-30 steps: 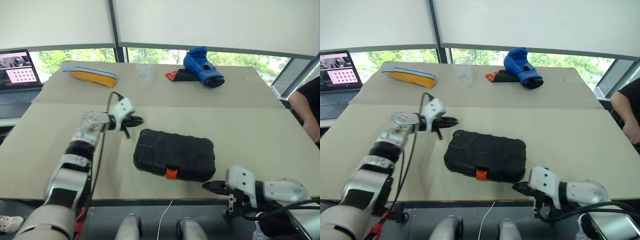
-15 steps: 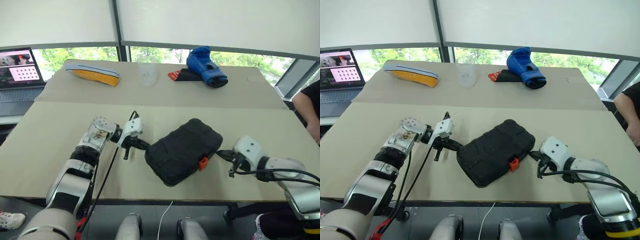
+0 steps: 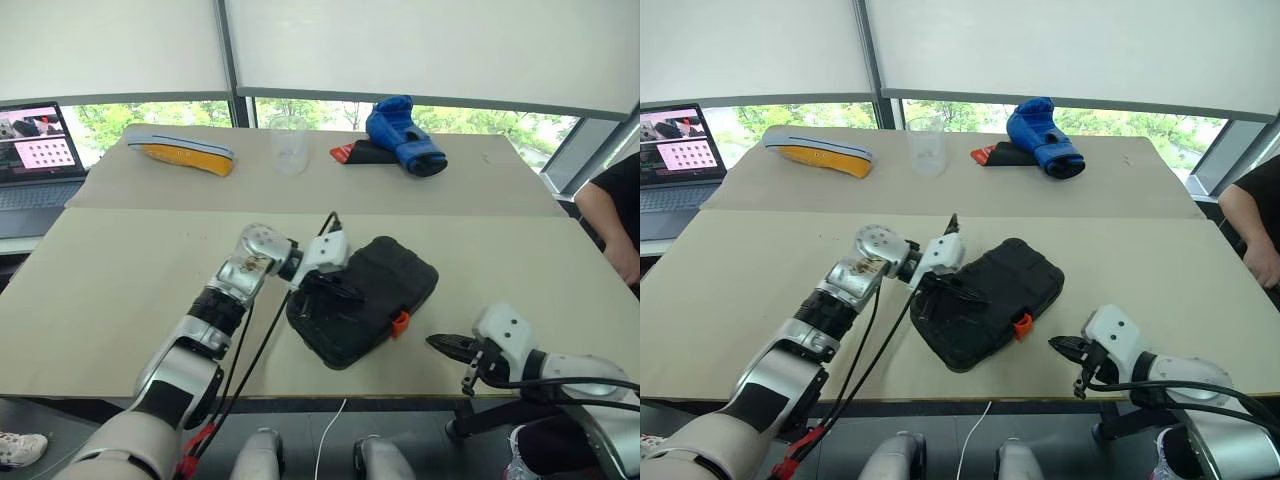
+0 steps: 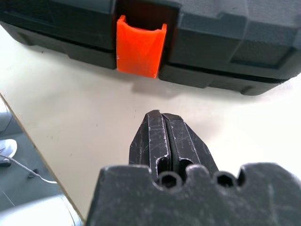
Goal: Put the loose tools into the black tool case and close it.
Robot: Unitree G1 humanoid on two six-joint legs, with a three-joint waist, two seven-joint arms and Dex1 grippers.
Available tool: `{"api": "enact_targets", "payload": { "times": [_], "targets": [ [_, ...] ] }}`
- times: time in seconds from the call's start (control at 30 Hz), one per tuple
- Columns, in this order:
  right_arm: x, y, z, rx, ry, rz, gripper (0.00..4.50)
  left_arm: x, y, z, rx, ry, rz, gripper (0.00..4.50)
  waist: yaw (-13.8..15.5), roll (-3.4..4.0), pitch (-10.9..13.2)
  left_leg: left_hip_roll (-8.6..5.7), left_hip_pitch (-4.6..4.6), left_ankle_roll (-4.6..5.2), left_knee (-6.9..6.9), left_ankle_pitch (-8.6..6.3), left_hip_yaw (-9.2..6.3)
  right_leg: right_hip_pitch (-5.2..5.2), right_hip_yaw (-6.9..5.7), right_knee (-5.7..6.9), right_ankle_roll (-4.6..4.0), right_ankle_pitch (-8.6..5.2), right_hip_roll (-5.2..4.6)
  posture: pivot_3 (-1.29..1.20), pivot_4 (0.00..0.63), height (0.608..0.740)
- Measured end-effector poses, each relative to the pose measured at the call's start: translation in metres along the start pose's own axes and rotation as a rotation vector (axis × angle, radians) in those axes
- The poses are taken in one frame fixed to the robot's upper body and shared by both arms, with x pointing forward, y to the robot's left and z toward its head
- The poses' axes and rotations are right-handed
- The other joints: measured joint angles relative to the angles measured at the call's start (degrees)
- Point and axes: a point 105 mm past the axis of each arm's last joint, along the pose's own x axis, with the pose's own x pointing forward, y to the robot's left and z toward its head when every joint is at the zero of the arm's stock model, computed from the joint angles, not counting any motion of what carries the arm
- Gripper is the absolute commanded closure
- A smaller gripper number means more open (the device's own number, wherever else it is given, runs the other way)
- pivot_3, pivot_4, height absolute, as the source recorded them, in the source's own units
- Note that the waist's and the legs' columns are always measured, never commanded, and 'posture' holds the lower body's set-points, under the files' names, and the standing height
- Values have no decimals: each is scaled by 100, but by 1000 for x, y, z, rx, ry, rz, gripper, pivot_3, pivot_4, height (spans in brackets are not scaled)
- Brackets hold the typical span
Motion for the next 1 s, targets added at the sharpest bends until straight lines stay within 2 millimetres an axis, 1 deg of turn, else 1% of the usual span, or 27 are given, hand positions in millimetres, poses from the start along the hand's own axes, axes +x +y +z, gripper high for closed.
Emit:
{"api": "enact_targets", "payload": {
  "times": [0.03,0.07,0.13,0.2,0.23,0.27,0.37,0.4,0.53,0.63,0.77,0.9,1.0],
  "targets": [
    [2,1,1,-2,-4,5,4500,3,0,-3,34,22,6,4457,-6,2,-1,0,4,0,-1,0,1,2,1,0,0,0,-1,0,150,740],
    [7,3,4,-5,-20,13,4500,4,2,-5,150,63,22,4457,-13,1,-9,1,20,-1,-2,-1,1,13,2,-2,-5,4,0,0,150,740],
    [12,5,7,-17,-26,22,4500,2,2,-9,244,114,22,4457,-17,9,-48,1,63,-22,-10,-13,4,51,2,-8,-4,3,-3,0,150,740],
    [17,6,6,-29,-16,27,4500,2,2,-13,241,114,25,4457,-34,9,-69,6,97,-52,-15,-32,4,86,-3,-15,-4,2,-4,0,150,740],
    [19,7,5,-28,-11,28,4500,1,2,-14,238,113,27,4457,-41,7,-72,7,105,-56,-19,-34,3,87,-5,-19,-4,2,-6,0,150,740],
    [25,4,3,-14,-13,20,4500,-1,2,-16,231,114,31,4457,-76,4,-78,8,116,-58,-22,-36,3,90,-6,-21,-5,2,-6,0,150,740],
    [32,-1,4,-9,-19,2,4500,-1,1,-17,227,110,33,4457,-106,18,-88,4,118,-58,-23,-36,4,91,-5,-22,-4,1,-11,0,150,740],
    [36,-4,8,-15,-32,-1,4500,-1,1,-17,221,103,34,4457,-111,21,-90,5,118,-58,-23,-36,4,92,-5,-22,-5,1,-11,0,150,740],
    [43,-8,11,-23,-33,3,4500,-1,1,-18,196,99,39,4457,-154,9,-100,6,118,-58,-23,-36,4,96,-5,-20,-5,2,-9,0,150,740],
    [51,-9,5,-6,-14,4,4500,-2,2,-19,183,96,45,4457,-182,2,-108,8,118,-58,-24,-36,3,95,-5,-17,-5,2,-8,0,150,740],
    [61,-6,-2,18,2,22,4500,-1,2,-18,171,89,44,4457,-164,4,-109,6,114,-58,-25,-36,5,89,-4,-19,-5,2,-10,0,150,740],
    [60,-4,-1,17,11,30,4500,0,2,-16,176,82,39,4457,-147,5,-109,5,97,-58,-25,-36,7,81,-4,-20,-5,1,-11,0,150,740],
    [46,-2,3,6,17,34,4500,1,2,-15,181,79,40,4457,-132,6,-110,5,75,-58,-25,-36,7,61,-4,-18,-5,1,-10,0,150,740]
  ]
}}
